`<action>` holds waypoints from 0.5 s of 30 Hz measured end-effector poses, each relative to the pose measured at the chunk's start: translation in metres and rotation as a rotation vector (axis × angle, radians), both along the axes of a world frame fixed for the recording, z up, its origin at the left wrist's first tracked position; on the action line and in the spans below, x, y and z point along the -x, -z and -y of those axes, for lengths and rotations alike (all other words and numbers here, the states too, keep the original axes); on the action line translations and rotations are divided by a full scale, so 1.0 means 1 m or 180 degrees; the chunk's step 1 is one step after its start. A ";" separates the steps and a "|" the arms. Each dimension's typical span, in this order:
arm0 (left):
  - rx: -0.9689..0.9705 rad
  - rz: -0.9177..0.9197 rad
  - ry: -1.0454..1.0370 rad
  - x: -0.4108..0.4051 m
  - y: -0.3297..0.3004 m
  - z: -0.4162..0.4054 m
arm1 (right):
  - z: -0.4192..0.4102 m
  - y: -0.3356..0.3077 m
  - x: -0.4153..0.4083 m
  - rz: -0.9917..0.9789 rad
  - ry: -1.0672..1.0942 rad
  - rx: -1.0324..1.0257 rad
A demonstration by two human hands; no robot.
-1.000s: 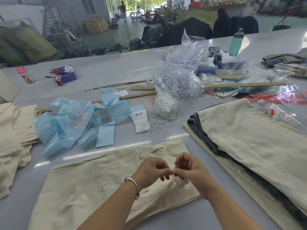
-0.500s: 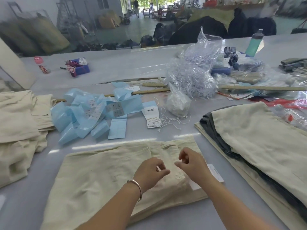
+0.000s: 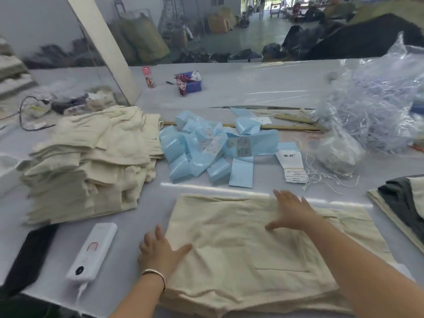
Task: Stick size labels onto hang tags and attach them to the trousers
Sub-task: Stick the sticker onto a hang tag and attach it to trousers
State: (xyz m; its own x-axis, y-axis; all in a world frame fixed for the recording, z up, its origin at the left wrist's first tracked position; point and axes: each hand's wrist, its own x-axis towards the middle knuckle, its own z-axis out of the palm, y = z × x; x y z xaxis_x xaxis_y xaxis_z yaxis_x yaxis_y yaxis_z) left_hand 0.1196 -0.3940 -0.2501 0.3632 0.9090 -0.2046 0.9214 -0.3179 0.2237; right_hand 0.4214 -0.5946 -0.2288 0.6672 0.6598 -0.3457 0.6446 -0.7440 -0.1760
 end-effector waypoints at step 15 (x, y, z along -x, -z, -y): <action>0.1447 0.2396 0.1483 -0.060 -0.053 0.002 | 0.104 -0.034 0.074 0.0559 0.1635 -0.1059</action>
